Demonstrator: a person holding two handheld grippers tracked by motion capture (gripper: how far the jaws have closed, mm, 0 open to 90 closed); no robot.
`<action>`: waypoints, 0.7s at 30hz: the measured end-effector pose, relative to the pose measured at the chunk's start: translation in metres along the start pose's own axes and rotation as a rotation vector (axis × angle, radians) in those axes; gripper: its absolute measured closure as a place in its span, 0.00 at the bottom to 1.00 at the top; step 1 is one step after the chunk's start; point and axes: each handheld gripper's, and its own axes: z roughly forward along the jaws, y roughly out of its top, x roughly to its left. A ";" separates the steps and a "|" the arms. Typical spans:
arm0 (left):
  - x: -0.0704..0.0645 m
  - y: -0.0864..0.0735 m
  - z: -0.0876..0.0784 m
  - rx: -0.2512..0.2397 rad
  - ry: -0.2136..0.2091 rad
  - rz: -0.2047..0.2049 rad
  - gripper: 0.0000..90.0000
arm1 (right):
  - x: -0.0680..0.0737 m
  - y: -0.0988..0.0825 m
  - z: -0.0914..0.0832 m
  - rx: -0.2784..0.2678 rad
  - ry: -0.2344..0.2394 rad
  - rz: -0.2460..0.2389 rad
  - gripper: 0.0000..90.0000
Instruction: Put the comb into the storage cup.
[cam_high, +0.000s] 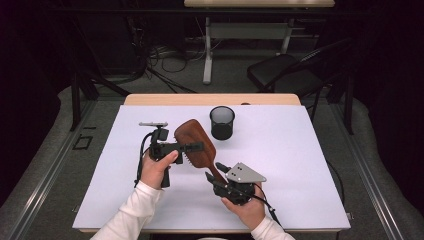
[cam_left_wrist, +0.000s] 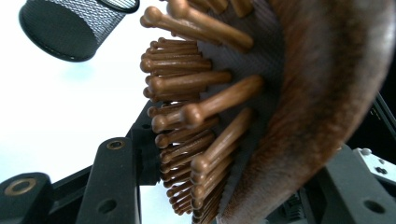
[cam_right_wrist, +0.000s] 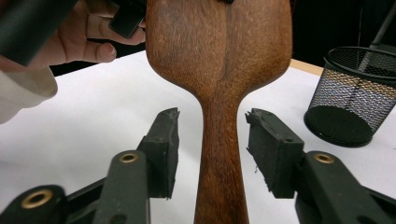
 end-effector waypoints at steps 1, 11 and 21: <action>0.002 0.001 0.000 -0.003 0.001 -0.004 0.54 | 0.000 0.000 0.000 0.000 -0.003 0.002 0.57; 0.010 0.006 -0.004 -0.025 0.012 -0.020 0.54 | -0.007 0.004 -0.003 0.010 -0.013 -0.006 0.46; 0.018 0.012 -0.010 -0.057 0.038 -0.030 0.54 | -0.016 0.007 -0.002 0.062 -0.003 0.009 0.40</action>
